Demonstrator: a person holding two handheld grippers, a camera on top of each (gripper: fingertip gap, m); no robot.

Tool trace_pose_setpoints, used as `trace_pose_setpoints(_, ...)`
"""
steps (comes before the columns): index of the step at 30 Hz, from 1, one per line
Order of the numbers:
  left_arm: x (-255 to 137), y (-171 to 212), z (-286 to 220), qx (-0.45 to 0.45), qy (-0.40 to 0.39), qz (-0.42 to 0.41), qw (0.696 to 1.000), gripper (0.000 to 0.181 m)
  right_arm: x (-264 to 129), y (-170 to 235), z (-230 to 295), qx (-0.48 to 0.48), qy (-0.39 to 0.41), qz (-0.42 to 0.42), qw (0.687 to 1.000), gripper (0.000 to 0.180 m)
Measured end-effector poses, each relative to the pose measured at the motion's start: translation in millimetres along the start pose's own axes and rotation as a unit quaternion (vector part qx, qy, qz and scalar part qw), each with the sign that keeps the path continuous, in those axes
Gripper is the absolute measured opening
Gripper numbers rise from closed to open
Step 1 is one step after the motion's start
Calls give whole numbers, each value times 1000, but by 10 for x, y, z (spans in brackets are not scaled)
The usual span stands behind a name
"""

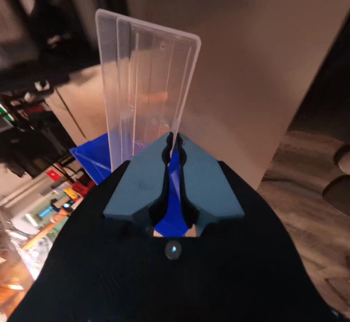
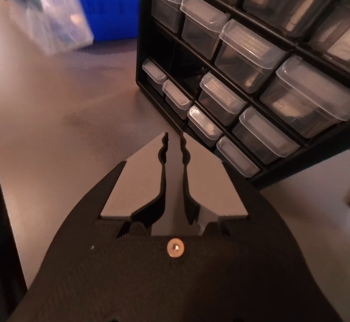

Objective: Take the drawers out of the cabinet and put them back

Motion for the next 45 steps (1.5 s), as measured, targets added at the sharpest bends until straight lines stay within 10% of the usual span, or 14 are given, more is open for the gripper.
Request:
trace_pose_setpoints(12,347,-1031,-306,-144,144,-147,968,24,-29,35,-118,32,31,1,999,9)
trace_pose_setpoints(26,355,-298,0,-192,113,-133,966,38,-37,21,-123,41,28,-8,999,11)
trace_pose_setpoints(45,167,-506,-434,-126,225,-225,940,32,-67,6,-106,36,27,-19,999,10)
Point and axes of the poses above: each gripper's, where its closed fingertips meet, x out along the fingers, y out of its underside, z = x × y across the jaws, the point moved 9 cm from there along -x, back along the fingers, and after that the axes turned 2 degrees about -x, right-handed, at the moved point
